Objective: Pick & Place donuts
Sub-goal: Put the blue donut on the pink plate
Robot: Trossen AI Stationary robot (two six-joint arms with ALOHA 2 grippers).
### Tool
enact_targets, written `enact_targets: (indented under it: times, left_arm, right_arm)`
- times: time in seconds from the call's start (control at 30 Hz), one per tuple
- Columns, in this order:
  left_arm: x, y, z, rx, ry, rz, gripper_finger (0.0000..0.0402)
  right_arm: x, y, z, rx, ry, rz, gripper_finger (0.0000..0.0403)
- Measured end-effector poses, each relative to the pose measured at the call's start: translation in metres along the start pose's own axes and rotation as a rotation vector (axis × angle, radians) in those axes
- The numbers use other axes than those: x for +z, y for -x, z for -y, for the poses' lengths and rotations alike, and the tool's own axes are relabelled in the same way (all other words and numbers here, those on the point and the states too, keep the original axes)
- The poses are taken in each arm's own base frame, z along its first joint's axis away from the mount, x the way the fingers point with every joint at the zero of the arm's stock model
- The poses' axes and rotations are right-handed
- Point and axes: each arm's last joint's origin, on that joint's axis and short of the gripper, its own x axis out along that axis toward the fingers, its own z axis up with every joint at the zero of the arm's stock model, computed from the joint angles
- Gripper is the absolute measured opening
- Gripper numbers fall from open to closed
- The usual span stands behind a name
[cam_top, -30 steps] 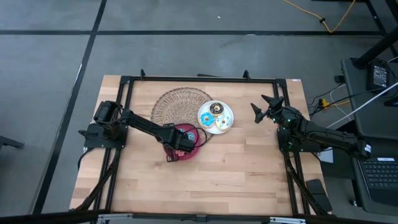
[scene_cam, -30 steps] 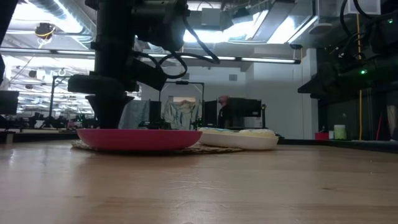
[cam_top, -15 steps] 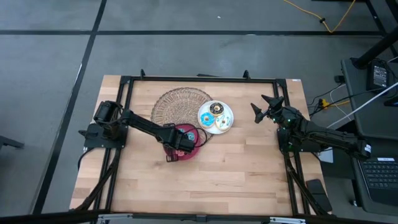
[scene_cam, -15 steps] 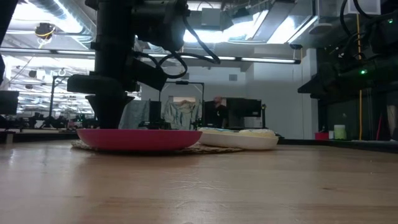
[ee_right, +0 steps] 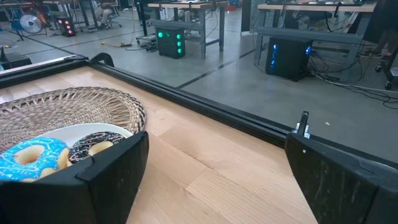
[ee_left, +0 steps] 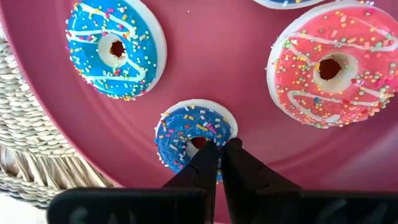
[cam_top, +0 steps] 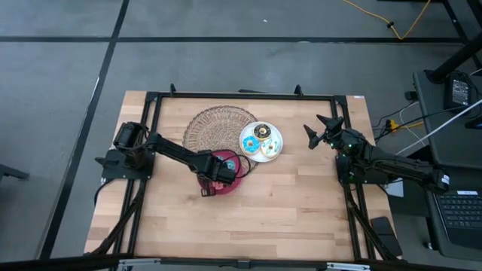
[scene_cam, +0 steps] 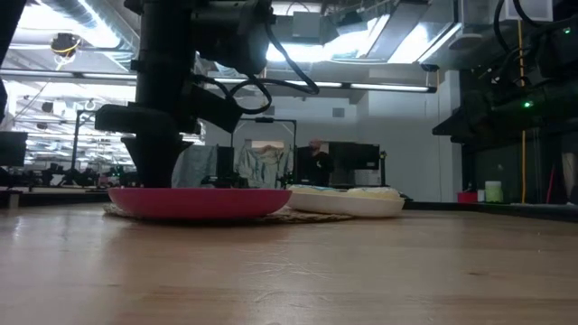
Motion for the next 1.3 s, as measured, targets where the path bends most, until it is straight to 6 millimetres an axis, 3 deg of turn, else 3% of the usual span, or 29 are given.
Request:
enact_targets:
  times: [1.3]
  left_arm:
    - [-0.0020,0.0004,0.0026,-0.039,-0.049,-0.023,0.0010]
  right_arm:
    - [0.0001,0.0000,0.0000,0.000,0.000,0.000,0.0376]
